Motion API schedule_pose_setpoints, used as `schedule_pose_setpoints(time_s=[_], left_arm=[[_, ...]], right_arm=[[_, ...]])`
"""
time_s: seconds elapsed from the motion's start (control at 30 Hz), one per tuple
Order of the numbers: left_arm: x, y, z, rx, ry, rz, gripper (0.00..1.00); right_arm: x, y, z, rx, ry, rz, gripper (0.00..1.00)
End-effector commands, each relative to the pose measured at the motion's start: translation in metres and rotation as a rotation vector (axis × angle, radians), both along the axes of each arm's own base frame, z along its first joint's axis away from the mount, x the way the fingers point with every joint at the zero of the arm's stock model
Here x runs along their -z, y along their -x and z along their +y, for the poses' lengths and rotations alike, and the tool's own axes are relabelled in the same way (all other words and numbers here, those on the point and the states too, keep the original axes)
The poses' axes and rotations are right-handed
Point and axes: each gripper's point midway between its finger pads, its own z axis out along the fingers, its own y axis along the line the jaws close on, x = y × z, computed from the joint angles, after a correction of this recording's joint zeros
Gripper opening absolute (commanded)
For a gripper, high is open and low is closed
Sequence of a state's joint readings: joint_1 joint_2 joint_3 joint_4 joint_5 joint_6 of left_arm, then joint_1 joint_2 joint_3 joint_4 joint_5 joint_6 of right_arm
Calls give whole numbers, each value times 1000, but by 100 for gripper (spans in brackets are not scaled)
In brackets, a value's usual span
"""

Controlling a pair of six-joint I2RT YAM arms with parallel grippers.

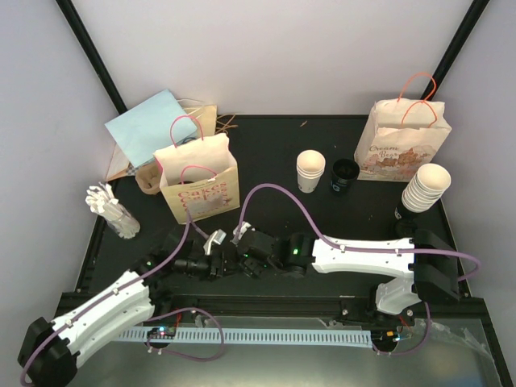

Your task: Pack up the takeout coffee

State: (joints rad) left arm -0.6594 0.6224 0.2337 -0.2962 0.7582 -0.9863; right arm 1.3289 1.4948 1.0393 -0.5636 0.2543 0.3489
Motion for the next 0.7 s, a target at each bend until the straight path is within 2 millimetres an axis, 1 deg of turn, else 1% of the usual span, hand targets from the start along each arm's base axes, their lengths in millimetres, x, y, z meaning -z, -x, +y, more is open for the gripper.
schedule_pose_setpoints(time_s=[0.0, 0.13, 0.3, 0.47, 0.67], left_arm=[[-8, -11, -5, -57, 63, -29, 40], [-12, -16, -7, -90, 111, -34, 38], [-10, -19, -6, -114, 106, -43, 38], [5, -21, -2, -140, 65, -11, 38], [22, -20, 7, -173, -23, 26, 41]], right_arm=[[83, 32, -74, -6, 372, 186, 68], [83, 33, -74, -9, 369, 189, 68], [85, 34, -73, -18, 370, 194, 68], [85, 34, -74, -25, 375, 193, 68], [85, 30, -79, -24, 411, 163, 68]])
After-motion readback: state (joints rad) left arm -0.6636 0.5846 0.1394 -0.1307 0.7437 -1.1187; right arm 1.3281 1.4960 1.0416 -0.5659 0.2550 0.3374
